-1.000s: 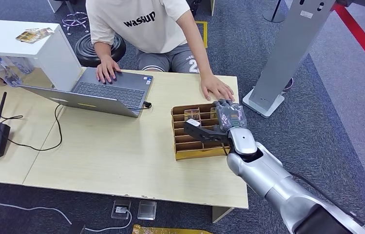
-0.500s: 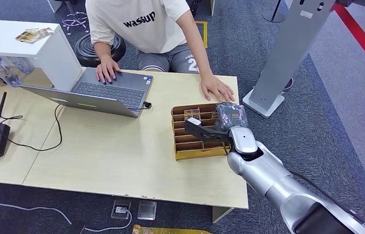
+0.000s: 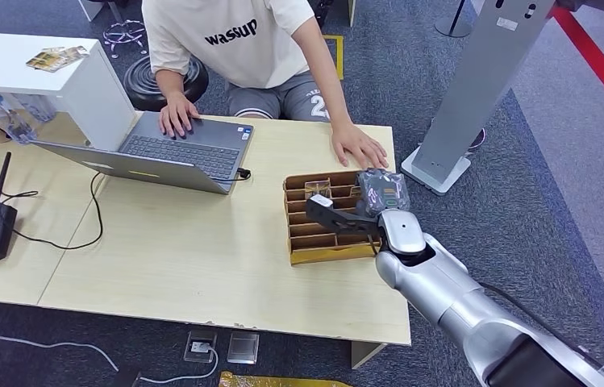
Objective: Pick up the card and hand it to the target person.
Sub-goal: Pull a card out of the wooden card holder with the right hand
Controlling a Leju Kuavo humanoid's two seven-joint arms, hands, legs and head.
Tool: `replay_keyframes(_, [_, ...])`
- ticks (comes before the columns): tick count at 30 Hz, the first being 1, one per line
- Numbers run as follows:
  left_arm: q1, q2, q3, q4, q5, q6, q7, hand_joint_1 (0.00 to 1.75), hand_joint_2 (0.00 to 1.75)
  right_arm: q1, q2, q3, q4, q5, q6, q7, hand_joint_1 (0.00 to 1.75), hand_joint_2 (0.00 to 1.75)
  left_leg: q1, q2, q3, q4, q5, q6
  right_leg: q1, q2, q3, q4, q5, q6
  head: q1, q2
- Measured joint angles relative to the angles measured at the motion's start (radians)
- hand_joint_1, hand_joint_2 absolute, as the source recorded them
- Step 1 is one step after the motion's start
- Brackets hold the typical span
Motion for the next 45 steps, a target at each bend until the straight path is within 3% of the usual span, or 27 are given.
replay_keyframes(10, [0.001,0.001,0.0,0.0,0.001,-0.001,-0.002,0.0,0.0,-0.002,0.005,0.008,0.006,-0.003,-0.008,-0.004,0.95,1.75,0.0,0.0,0.0,0.0,0.0,0.0,0.0,0.0,0.0,0.0,0.0,0.0,0.0,0.0])
replay_keyframes(14, [0.001,0.001,0.0,0.0,0.001,-0.001,-0.002,0.0,0.0,-0.003,0.005,0.01,0.007,-0.004,-0.009,-0.004,1.07,1.75,0.0,0.0,0.0,0.0,0.0,0.0,0.0,0.0,0.0,0.0,0.0,0.0,0.0,0.0])
replay_keyframes(18, [0.001,0.001,0.0,0.0,0.001,-0.002,-0.002,0.0,0.0,-0.005,0.005,0.012,0.008,-0.004,-0.009,-0.003,1.3,1.75,0.0,0.0,0.0,0.0,0.0,0.0,0.0,0.0,0.0,0.0,0.0,0.0,0.0,0.0])
replay_keyframes(30, [0.0,0.001,0.0,0.0,0.0,-0.01,0.001,0.0,0.0,-0.008,0.005,0.013,0.008,-0.004,-0.012,0.003,1.58,1.75,0.0,0.0,0.0,0.0,0.0,0.0,0.0,0.0,0.0,0.0,0.0,0.0,0.0,0.0])
replay_keyframes(34, [-0.001,0.002,0.0,0.0,0.0,-0.025,-0.006,0.0,1.75,-0.009,0.004,0.012,0.008,-0.004,-0.012,0.006,1.61,1.75,0.0,0.0,0.0,0.0,0.0,0.0,0.0,0.0,0.0,0.0,0.0,0.0,0.0,0.0])
replay_keyframes(45, [-0.002,0.006,0.0,0.0,0.012,-0.024,-0.031,0.0,1.75,-0.009,0.003,0.011,0.007,-0.006,-0.012,0.004,1.61,1.75,0.0,0.0,0.001,0.0,0.0,0.0,0.0,0.0,0.0,0.0,0.0,0.0,-0.001,0.0])
